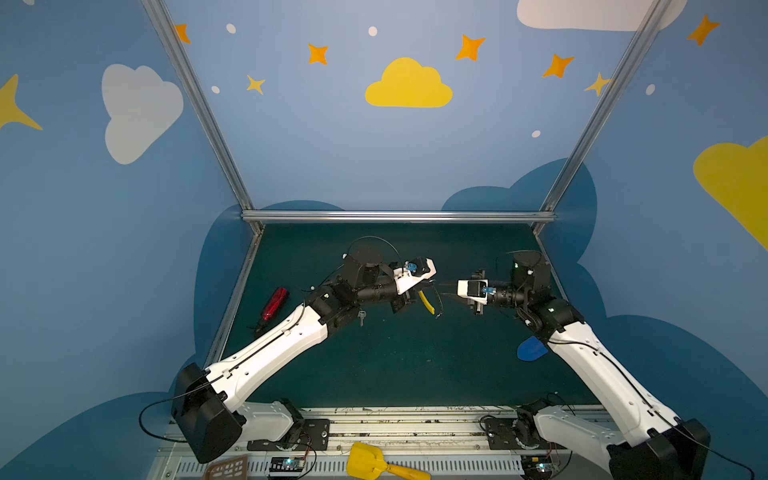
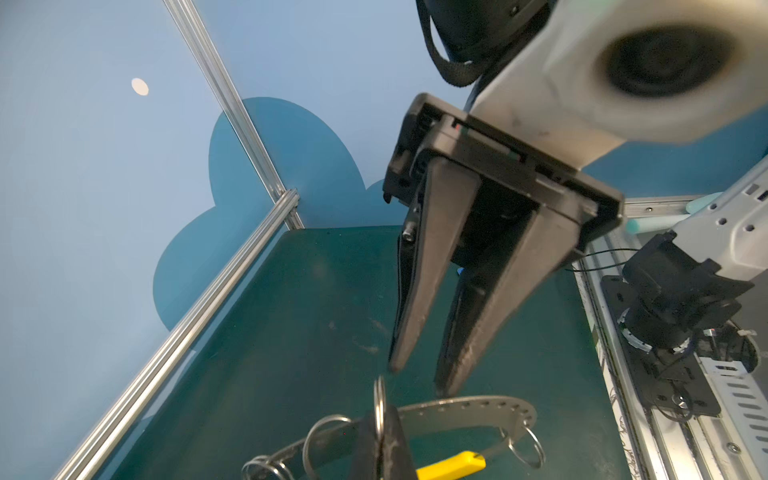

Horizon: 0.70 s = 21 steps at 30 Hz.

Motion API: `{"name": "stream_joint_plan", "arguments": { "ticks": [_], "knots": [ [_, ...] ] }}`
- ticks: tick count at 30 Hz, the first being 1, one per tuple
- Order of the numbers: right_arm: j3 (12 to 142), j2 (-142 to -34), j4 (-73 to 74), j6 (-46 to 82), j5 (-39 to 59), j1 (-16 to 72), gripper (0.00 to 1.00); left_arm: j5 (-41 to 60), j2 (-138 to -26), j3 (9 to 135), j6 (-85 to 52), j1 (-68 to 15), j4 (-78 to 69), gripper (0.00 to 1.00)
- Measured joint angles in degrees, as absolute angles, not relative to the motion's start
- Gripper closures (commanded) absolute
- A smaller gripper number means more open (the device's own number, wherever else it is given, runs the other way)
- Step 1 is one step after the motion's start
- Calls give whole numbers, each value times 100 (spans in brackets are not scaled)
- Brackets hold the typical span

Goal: Put the keys on the keyring

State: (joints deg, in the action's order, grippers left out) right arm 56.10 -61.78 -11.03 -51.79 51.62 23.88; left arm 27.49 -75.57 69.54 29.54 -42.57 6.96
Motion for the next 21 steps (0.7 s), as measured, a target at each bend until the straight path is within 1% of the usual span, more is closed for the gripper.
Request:
{"name": "stream_joint_plan", "arguments": {
  "ticks": [3,9,12,21],
  "knots": [
    [5725,-6178,-1205,-5478,4831,2591,75,2641,-7634,7205,3122,-4281,978,96],
    [5734,-6178,-1186,-5870,3997,2884,75,2383,-7793,7502,3339,-4320,1514,96],
    [5734,-6178,-1164,-5981,3691,2956,77,2248,-7837,7585,3391,-4327,1708,96],
    [5704,-6167,-779,-6053,3116,3063,78,1962,-8018,7839,3450,-4377,2067,96]
  ]
}}
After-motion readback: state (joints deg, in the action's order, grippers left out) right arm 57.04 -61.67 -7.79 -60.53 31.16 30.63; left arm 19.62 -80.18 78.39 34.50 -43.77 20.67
